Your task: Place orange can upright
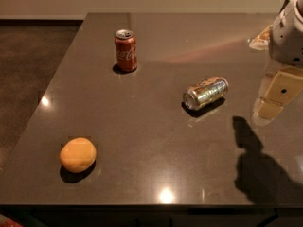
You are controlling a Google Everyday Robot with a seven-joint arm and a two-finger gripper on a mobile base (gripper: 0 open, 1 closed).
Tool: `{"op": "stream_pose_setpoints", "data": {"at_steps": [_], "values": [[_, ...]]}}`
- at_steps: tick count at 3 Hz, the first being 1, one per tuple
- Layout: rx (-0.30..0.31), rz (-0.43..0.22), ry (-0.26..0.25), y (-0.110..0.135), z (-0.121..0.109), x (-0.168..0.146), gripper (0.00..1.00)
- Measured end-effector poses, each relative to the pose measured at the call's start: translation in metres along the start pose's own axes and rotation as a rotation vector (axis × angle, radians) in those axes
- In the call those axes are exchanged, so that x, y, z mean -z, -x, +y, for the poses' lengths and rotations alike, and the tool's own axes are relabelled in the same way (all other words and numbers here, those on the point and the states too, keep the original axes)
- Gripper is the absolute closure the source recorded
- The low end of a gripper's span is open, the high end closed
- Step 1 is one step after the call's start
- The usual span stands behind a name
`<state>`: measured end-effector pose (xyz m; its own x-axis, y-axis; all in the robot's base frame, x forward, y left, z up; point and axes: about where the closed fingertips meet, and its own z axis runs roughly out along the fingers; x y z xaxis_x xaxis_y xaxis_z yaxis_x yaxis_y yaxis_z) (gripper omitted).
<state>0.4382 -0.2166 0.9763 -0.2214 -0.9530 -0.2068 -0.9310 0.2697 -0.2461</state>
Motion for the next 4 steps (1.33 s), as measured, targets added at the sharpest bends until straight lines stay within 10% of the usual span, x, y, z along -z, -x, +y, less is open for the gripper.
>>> {"op": "stream_pose_setpoints", "data": {"at_steps": [4], "values": [[0.162,-0.013,0.058,0.007,-0.028,-0.032,0.00]]}}
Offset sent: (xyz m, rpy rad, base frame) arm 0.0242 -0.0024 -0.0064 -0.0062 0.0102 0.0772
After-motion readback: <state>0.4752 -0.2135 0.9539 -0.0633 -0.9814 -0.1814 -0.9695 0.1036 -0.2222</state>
